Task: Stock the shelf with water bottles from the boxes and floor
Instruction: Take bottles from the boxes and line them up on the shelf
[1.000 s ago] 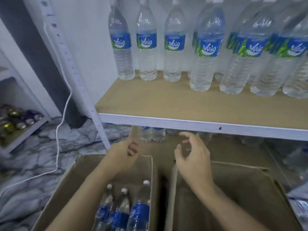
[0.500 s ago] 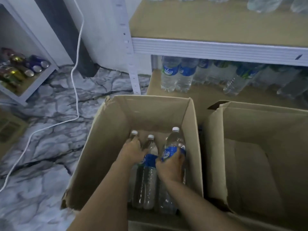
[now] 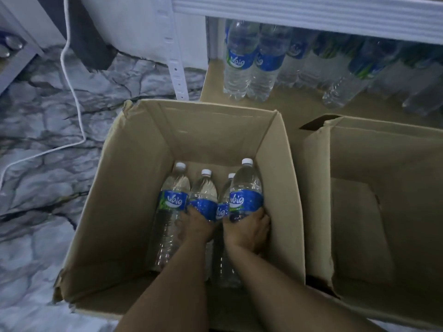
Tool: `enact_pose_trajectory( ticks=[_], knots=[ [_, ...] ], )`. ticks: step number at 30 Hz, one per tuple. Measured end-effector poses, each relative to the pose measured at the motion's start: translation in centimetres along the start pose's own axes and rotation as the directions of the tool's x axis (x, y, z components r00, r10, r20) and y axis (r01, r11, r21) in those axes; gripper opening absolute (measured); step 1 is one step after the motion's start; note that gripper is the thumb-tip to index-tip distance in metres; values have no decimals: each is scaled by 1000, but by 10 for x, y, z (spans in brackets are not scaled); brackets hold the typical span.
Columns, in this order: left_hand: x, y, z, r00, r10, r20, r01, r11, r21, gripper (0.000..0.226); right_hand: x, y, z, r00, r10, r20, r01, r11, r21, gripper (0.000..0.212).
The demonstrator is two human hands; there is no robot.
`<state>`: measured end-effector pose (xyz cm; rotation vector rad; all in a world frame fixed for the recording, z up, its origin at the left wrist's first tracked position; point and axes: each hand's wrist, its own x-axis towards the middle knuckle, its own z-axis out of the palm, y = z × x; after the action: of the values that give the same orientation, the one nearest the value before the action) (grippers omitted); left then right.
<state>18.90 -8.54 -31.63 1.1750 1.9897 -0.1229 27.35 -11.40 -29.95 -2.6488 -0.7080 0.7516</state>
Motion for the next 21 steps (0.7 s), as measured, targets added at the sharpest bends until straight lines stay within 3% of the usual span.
enact_pose_trajectory(
  ticks=[4, 10, 15, 21],
  knots=[
    [11, -4, 3, 1000, 8, -27, -10, 996, -85, 115, 7, 4, 0, 1000, 10, 18, -10, 1000, 20, 100],
    [21, -15, -4, 998, -45, -35, 42, 996, -75, 85, 9, 3, 2, 998, 22, 58, -23, 999, 24, 104],
    [17, -7, 5, 997, -79, -21, 78, 996, -50, 93, 13, 2, -2, 996, 48, 73, -51, 998, 46, 99],
    [6, -6, 17, 999, -27, -40, 22, 992, -126, 94, 9, 5, -3, 994, 0, 110, -15, 990, 142, 95]
  ],
)
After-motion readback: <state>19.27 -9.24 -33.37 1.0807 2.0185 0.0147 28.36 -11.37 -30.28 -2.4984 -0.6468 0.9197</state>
